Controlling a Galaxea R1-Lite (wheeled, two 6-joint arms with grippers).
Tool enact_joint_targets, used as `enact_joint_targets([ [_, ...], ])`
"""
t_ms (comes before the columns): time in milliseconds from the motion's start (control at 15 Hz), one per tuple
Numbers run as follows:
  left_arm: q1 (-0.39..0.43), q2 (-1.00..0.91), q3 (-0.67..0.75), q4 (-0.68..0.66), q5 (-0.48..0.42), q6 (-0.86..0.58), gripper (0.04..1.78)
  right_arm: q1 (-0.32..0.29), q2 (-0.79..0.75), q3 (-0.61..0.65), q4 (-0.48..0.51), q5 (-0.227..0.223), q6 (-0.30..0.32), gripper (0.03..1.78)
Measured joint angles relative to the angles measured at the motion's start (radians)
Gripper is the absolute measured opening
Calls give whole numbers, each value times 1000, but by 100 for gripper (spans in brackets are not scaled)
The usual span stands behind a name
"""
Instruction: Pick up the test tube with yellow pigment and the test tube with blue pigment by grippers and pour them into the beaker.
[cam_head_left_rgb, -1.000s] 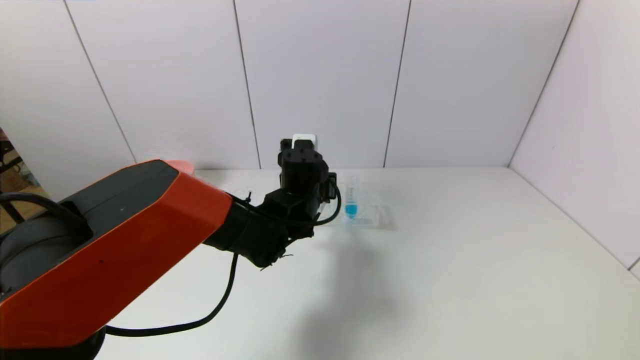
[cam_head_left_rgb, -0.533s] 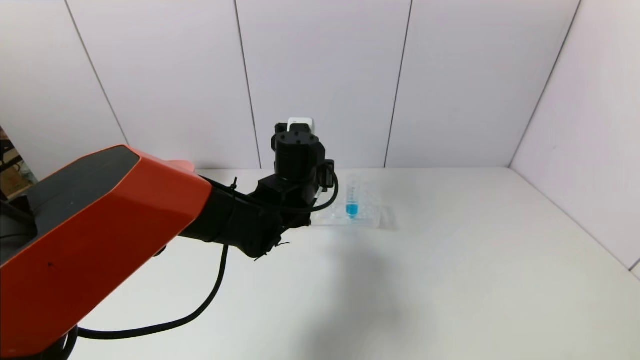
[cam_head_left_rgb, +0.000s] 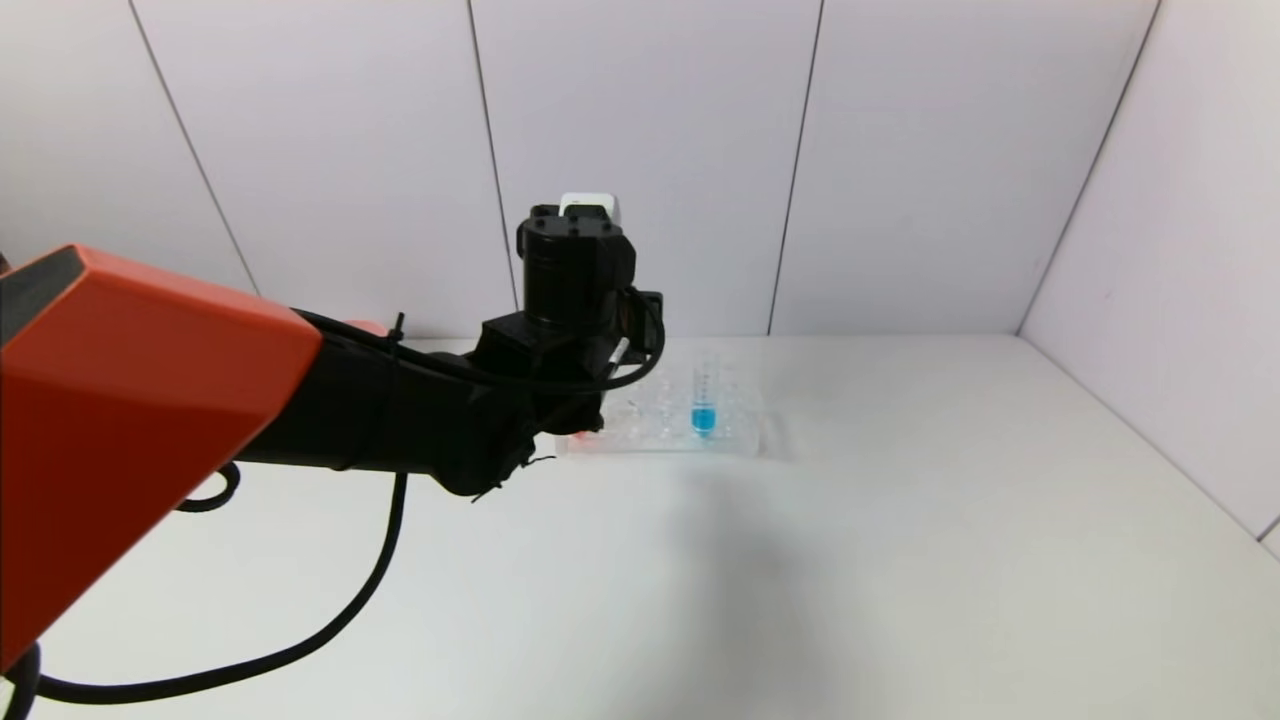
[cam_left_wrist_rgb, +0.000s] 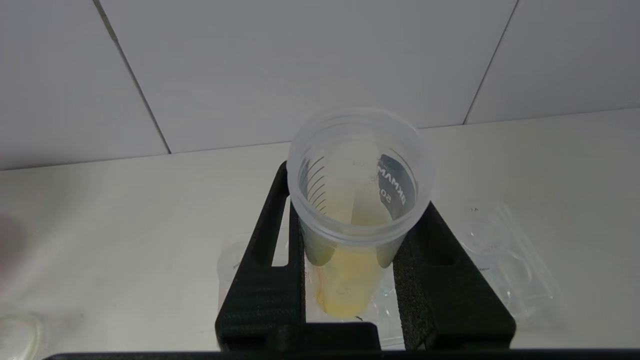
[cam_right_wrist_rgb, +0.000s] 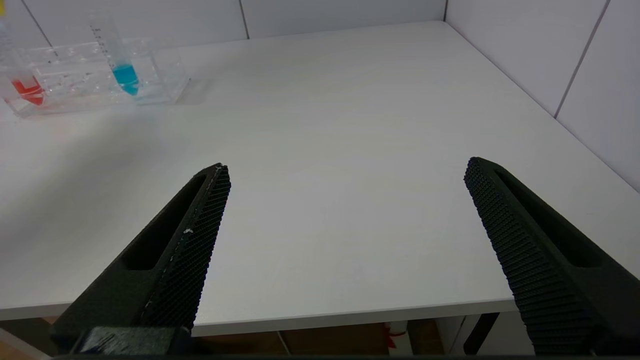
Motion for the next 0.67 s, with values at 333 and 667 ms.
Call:
enact_joint_targets([
  [333,67,-123,60,65,-19,0,51,0,0,0,0,0,0,171],
  [667,218,-233,169,69,-111,-6,51,0,0,0,-1,0,0,171],
])
